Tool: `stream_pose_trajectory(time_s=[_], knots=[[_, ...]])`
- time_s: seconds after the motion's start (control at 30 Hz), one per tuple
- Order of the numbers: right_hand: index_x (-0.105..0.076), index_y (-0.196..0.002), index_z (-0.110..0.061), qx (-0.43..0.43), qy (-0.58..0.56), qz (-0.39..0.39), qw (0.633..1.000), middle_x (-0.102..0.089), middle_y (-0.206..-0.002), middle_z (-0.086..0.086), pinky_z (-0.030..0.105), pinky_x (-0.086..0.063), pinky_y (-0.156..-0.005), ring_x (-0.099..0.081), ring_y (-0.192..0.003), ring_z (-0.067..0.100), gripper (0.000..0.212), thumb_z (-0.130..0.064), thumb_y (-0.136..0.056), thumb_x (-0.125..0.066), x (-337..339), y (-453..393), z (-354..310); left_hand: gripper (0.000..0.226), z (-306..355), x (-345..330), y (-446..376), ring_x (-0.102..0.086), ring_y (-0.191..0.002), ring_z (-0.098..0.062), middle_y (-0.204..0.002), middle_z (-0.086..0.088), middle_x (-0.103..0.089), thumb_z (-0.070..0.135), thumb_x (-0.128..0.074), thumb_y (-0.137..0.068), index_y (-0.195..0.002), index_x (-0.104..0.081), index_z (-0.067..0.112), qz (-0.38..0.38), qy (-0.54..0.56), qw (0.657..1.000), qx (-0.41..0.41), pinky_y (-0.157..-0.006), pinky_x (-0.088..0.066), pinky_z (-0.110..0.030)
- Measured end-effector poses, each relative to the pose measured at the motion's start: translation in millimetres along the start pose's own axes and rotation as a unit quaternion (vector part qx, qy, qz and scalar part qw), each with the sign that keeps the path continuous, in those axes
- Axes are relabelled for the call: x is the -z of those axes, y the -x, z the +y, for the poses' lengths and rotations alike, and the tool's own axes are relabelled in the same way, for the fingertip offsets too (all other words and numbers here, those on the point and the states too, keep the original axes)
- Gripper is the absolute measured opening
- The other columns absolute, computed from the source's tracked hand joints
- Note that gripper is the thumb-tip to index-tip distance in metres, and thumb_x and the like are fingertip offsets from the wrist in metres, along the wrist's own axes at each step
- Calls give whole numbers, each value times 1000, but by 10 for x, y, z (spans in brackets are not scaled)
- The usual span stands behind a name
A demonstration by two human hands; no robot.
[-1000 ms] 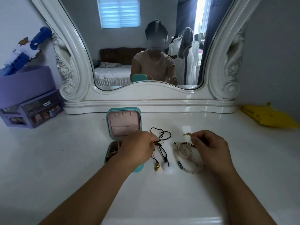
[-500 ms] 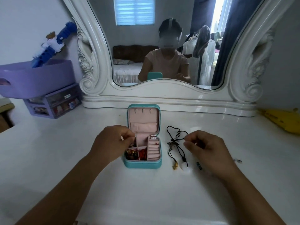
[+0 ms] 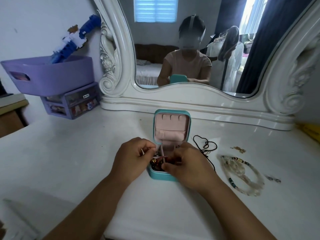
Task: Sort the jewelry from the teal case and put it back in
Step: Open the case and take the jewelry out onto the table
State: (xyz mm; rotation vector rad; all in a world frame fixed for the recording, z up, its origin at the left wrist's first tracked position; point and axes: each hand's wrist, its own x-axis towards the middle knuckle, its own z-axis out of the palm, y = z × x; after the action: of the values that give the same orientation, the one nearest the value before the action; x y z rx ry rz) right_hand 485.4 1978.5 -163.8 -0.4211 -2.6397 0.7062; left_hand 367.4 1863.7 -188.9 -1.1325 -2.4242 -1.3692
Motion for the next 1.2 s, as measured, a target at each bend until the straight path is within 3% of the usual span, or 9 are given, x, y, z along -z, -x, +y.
stream_pose_trajectory(time_s=[0.13,0.23,0.37,0.53,0.73,0.93,1.1,1.2], knots=[[-45,-49,-26,-5,19,5,1000,-42,-64,-14,36,-45,-77,-47,-72,11,34,-26,-75,-66,-31,-44,-31,11,-15,16,3,-60,-66,-10,-72,9,-64,14,-68,-78,-75,-71,24,-9,5,1000,-2,-67,-51,-32],[-52,-52,-28,-30,-73,64,995,-51,-65,-12,27,-46,-69,-54,-65,8,32,-18,-77,-69,53,-47,-30,11,-21,20,19,-59,-64,-9,-73,10,-65,16,-68,-78,-78,-71,26,-19,17,1000,7,-66,-51,-32],[-63,-64,-11,-66,-254,128,957,-62,-60,-3,10,-42,-52,-53,-49,-3,18,-11,-82,-66,329,-60,-22,11,-36,15,29,-59,-63,-9,-76,10,-66,17,-68,-79,-79,-71,27,-27,21,999,11,-67,-51,-29],[-63,-70,-7,-73,-285,202,934,-67,-66,4,20,-43,-56,-50,-55,7,16,-15,-83,-65,639,-68,142,11,-24,15,25,-58,-64,-9,-74,11,-65,17,-66,-80,-79,-71,27,-23,15,1000,10,-63,-47,-25],[-64,-71,-9,-102,-276,246,923,-67,-63,3,23,-41,-55,-48,-47,3,16,-19,-84,-63,995,26,316,12,-11,1,35,-59,-65,-12,-74,9,-65,16,-64,-82,-75,-70,23,-28,-3,1000,1,-65,-49,-30],[-65,-72,-8,-164,-258,230,924,-67,-57,7,28,-42,-51,-50,-49,16,16,-18,-84,-64,996,74,572,15,-13,-12,46,-56,-72,-7,-72,7,-66,13,-66,-81,-71,-69,23,-23,4,1000,4,-61,-44,-23],[-65,-73,-7,-228,-221,152,936,-69,-52,8,20,-43,-40,-51,-39,14,17,-19,-85,-62,712,39,734,15,-28,-16,39,-57,-70,-10,-70,7,-66,12,-67,-81,-70,-69,22,-20,17,1000,8,-60,-45,-23],[-66,-74,-9,-240,-182,128,945,-68,-58,5,23,-46,-50,-55,-49,15,16,-21,-85,-62,603,-18,812,14,-31,-14,45,-57,-69,-11,-69,6,-65,13,-66,-81,-70,-69,21,-19,10,1000,5,-59,-43,-22]])
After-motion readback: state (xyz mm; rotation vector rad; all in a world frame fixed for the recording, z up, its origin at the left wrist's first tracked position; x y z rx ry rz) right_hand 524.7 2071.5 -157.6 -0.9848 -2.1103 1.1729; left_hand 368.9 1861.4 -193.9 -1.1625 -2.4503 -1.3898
